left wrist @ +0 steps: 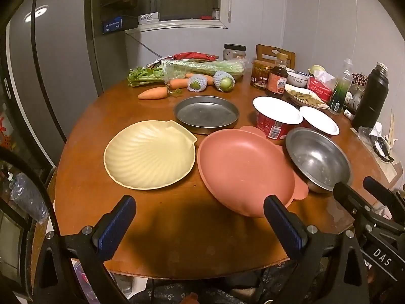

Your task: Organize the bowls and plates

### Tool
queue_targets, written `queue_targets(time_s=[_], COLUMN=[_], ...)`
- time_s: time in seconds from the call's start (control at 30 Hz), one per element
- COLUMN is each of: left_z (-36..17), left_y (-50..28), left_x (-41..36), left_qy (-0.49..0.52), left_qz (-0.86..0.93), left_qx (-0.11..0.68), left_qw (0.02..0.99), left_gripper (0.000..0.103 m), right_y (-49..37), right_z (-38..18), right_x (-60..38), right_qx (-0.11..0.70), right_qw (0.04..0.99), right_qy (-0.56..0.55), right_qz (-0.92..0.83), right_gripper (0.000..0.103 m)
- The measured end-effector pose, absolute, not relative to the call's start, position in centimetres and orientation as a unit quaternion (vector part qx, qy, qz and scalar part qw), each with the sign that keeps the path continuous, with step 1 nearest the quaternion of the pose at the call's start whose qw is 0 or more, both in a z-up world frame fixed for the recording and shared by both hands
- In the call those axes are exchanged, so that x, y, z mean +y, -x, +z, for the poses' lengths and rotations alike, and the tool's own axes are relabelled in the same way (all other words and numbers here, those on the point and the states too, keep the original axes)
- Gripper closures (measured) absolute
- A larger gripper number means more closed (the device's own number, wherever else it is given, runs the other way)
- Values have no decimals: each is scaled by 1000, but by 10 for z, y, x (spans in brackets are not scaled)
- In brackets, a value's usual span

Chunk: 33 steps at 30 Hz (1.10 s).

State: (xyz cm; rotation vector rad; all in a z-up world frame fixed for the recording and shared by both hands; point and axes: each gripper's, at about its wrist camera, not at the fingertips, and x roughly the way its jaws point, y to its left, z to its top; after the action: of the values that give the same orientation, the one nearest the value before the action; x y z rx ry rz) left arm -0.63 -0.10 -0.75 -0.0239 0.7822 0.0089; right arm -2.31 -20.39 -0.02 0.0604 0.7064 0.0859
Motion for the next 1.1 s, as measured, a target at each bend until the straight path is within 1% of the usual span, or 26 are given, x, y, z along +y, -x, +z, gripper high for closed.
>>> queue_targets(time_s=[0.43,1.1], left_z=[4,7], left_y=[16,20], left_x=[-3,-3], left_qy=[9,5], left_qz=[-1,-2], left_qx=[367,369], left_qw=[930,929], left_gripper=[1,1], right_y=[32,36], right_z=[10,14], right_x=[-202,-203], right_qx=[336,332], right_qw=[941,942], right_qy=[-26,-24], right_qz=[38,37], right_gripper=[18,18])
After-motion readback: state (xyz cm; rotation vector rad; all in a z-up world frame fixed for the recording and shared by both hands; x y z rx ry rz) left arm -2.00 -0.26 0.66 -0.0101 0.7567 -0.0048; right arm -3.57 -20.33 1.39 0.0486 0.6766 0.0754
